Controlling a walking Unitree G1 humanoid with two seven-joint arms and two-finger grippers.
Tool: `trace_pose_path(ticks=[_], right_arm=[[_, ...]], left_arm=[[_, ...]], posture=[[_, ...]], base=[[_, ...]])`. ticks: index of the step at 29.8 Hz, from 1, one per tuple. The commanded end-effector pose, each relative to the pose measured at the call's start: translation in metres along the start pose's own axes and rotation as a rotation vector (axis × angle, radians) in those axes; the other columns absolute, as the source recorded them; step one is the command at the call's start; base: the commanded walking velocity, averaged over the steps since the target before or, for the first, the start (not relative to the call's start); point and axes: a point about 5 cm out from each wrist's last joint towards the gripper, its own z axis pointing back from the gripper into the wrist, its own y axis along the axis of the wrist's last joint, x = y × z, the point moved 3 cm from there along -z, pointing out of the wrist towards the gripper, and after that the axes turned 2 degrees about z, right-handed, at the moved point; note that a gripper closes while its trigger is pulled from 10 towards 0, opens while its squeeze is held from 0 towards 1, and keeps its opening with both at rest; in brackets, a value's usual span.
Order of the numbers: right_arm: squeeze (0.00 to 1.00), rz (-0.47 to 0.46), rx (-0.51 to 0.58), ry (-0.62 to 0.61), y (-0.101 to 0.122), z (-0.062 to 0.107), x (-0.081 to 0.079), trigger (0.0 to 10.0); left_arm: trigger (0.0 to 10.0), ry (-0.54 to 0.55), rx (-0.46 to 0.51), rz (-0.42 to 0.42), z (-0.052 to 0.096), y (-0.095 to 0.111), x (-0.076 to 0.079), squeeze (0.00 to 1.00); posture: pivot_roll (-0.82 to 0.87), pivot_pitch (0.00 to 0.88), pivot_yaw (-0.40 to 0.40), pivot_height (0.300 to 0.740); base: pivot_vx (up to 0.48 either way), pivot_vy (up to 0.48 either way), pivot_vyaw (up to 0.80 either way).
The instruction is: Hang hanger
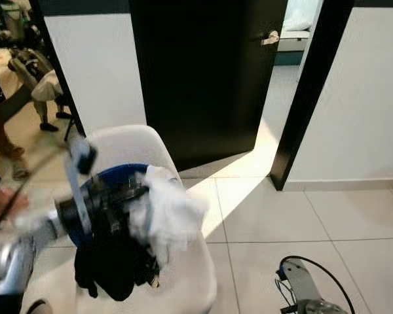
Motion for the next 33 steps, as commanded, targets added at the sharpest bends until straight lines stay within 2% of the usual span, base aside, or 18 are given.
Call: trace_pose_path(ticks=[1,2,4,7,10,15,16,17,18,19,20,21,22,24,26,31,32,33], right_arm=[[0.0,0.002,0.007,0.009,0.003,0.0,-0.003,10.0],[0.0,0.003,0.006,0.009,0.003,0.0,-0.004,10.0],[0.0,0.004,0.006,0.01,0.002,0.0,-0.004,10.0],[0.0,0.005,0.005,0.011,0.002,0.0,-0.004,10.0],[0.0,0.005,0.005,0.011,0.002,0.0,-0.004,10.0],[0.0,0.004,0.004,0.011,0.001,0.0,-0.004,10.0],[0.0,0.005,0.004,0.011,0.001,0.0,-0.004,10.0],[0.0,0.005,0.004,0.011,0.001,0.0,-0.004,10.0],[0.0,0.007,0.002,0.011,0.001,0.0,-0.004,10.0],[0.0,0.007,0.002,0.011,0.001,0.0,-0.004,10.0],[0.0,0.01,0.002,0.012,0.001,0.0,-0.003,10.0],[0.0,0.012,0.001,0.012,0.001,0.0,-0.003,10.0],[0.0,0.012,0.001,0.012,0.001,0.0,-0.003,10.0],[0.0,0.013,0.0,0.013,0.001,0.0,-0.003,10.0],[0.0,0.015,-0.001,0.014,0.001,0.0,-0.003,10.0],[0.0,0.018,-0.001,0.015,0.001,0.0,-0.004,10.0],[0.0,0.018,-0.001,0.016,0.001,0.0,-0.004,10.0],[0.0,0.017,-0.001,0.016,0.001,0.0,-0.004,10.0]], left_arm=[[5.8,0.016,0.015,-0.057,0.005,0.011,-0.001,0.0],[5.1,0.049,-0.002,-0.057,0.009,0.008,-0.006,0.0],[4.1,0.275,-0.061,-0.07,0.03,0.003,-0.041,0.0],[4.0,0.517,-0.158,-0.104,0.068,-0.004,-0.073,0.0],[4.1,0.596,-0.212,-0.102,0.085,-0.009,-0.081,0.0],[4.2,0.617,-0.296,-0.089,0.095,-0.022,-0.082,0.0],[4.0,0.613,-0.394,-0.063,0.104,-0.038,-0.078,0.0],[4.0,0.613,-0.394,-0.063,0.104,-0.038,-0.078,0.0],[3.1,0.545,-0.499,-0.024,0.108,-0.061,-0.064,0.0],[3.1,0.545,-0.499,-0.024,0.108,-0.061,-0.064,0.0],[1.8,0.456,-0.569,0.013,0.108,-0.078,-0.047,0.0],[1.4,0.325,-0.591,0.046,0.102,-0.088,-0.025,0.0],[1.4,0.325,-0.591,0.046,0.102,-0.088,-0.025,0.0],[0.8,0.148,-0.554,0.082,0.092,-0.091,0.005,0.0],[0.4,0.097,-0.56,0.087,0.091,-0.094,0.013,0.0],[1.0,0.021,-0.602,0.086,0.09,-0.101,0.024,0.0],[3.3,0.018,-0.627,0.081,0.09,-0.106,0.025,0.0],[3.7,0.036,-0.666,0.07,0.09,-0.114,0.022,0.0]], posture=[[0.0,0.0,0.004,0.74],[0.0,0.0,0.004,0.74],[0.0,0.0,0.006,0.74],[0.0,0.0,0.01,0.74],[0.0,0.0,0.013,0.74],[0.0,0.0,0.013,0.74],[0.0,0.0,0.011,0.74],[0.0,0.0,0.011,0.74],[0.01,0.0,0.008,0.74],[0.01,0.0,0.008,0.74],[0.01,0.0,0.007,0.74],[0.01,0.0,0.007,0.74],[0.01,0.0,0.007,0.74],[0.01,0.0,0.007,0.74],[0.01,0.0,0.006,0.74],[0.01,0.0,0.007,0.74],[0.01,0.0,0.008,0.74],[0.01,0.0,0.011,0.74]], base=[[0.0,0.0,0.0],[0.0,0.0,0.0],[0.0,0.0,0.0],[0.0,0.0,0.0],[0.0,0.0,0.0],[0.0,0.0,0.0],[0.0,0.0,0.0],[0.0,0.0,0.0],[0.0,0.0,0.0],[0.0,0.0,0.0],[0.0,0.0,0.0],[0.0,0.0,0.0],[0.0,0.0,0.0],[0.0,0.0,0.0],[0.0,0.0,0.0],[0.0,0.0,0.0],[0.0,0.0,0.0],[0.0,0.0,0.0]])
